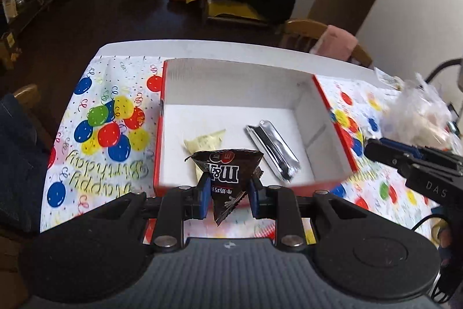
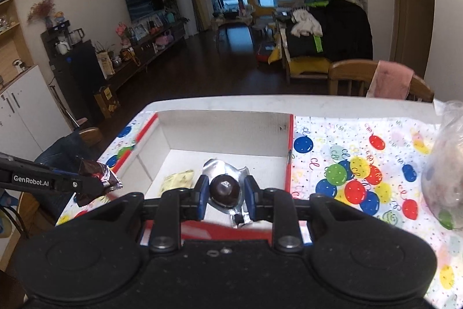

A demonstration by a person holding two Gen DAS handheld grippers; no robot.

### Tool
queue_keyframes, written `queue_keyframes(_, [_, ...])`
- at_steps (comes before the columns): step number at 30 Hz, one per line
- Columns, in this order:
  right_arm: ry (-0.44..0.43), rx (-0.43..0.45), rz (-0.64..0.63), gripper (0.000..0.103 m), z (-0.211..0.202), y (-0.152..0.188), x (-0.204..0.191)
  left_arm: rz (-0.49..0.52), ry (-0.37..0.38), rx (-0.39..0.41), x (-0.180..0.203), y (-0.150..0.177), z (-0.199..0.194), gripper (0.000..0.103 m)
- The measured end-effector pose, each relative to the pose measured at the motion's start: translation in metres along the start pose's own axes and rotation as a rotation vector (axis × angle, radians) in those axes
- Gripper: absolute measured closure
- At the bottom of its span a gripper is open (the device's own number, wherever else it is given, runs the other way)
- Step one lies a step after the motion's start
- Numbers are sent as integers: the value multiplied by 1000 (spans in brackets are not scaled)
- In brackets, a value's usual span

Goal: Organize snacks
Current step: 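Lower both snacks into the red box and open both tools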

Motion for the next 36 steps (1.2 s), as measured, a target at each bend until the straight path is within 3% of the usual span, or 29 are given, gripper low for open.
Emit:
queue_keyframes(11, [-9,-153,18,78,90,-9,15,39,-159,-70,-4,-37,74,77])
queue_keyframes(19, [-41,-258,-39,78,141,-6,1,64,-239,-163,-10,-40,117,77])
queue_keyframes(28, [-115,-384,-169,78,180,14,-30,67,-260,-263,-16,-37,147,77])
queue_keyframes(36, [-131,-461,-209,78,197,25,-33,76,-274,-294,-16,-37,160,77])
Point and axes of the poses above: each gripper's, at about its wrist camera, not at the fingertips, and z roughly the way its jaws point, x to its right, y to its underside, the point moved 5 cm from there along z, roughly the way its jaws point, and after that the axes turned 6 degrees about x, right-handed, at the moved point
